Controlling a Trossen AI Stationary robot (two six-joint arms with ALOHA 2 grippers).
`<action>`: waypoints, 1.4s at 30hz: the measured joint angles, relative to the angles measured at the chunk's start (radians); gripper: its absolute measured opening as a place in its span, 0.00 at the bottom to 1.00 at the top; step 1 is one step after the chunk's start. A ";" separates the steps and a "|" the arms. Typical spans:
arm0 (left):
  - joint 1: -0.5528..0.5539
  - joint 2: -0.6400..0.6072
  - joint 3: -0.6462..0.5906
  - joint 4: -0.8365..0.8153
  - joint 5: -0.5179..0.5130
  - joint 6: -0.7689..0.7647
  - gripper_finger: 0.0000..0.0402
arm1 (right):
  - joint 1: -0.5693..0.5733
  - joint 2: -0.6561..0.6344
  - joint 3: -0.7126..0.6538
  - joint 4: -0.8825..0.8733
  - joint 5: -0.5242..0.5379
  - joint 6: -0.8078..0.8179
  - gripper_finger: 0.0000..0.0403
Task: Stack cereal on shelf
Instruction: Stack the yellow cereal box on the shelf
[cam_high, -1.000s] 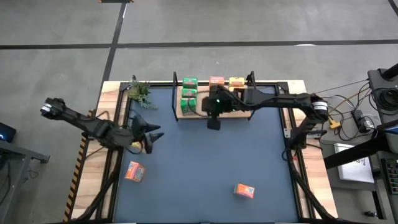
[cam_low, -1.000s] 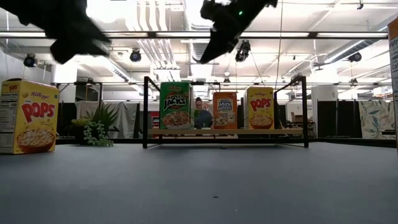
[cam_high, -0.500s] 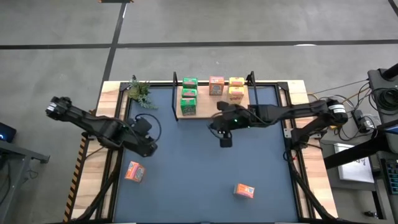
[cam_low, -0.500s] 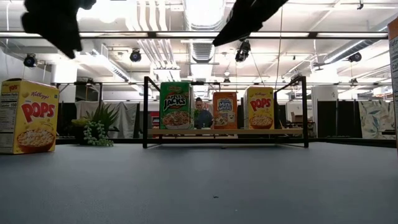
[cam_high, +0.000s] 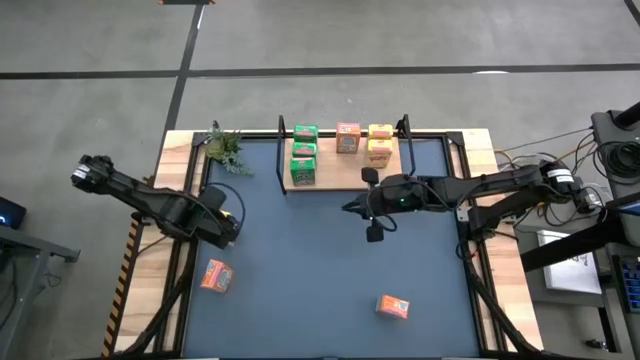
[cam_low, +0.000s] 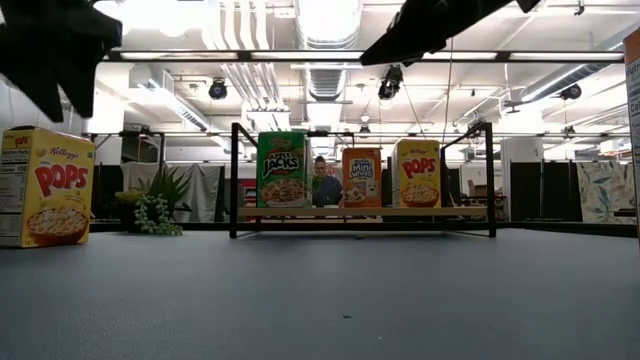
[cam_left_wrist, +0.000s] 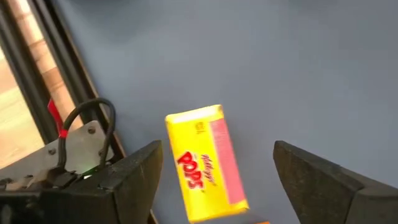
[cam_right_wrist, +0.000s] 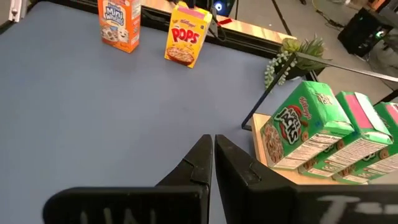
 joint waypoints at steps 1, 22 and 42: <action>0.000 -0.003 -0.014 0.002 -0.001 -0.012 0.72 | 0.000 -0.005 -0.010 0.011 0.000 0.000 0.02; 0.000 0.024 -0.161 0.148 0.028 -0.040 0.45 | 0.000 -0.006 -0.024 0.022 -0.002 0.008 0.02; 0.000 0.119 0.105 0.219 0.021 0.276 0.32 | 0.011 -0.228 -0.160 0.060 -0.003 0.000 0.02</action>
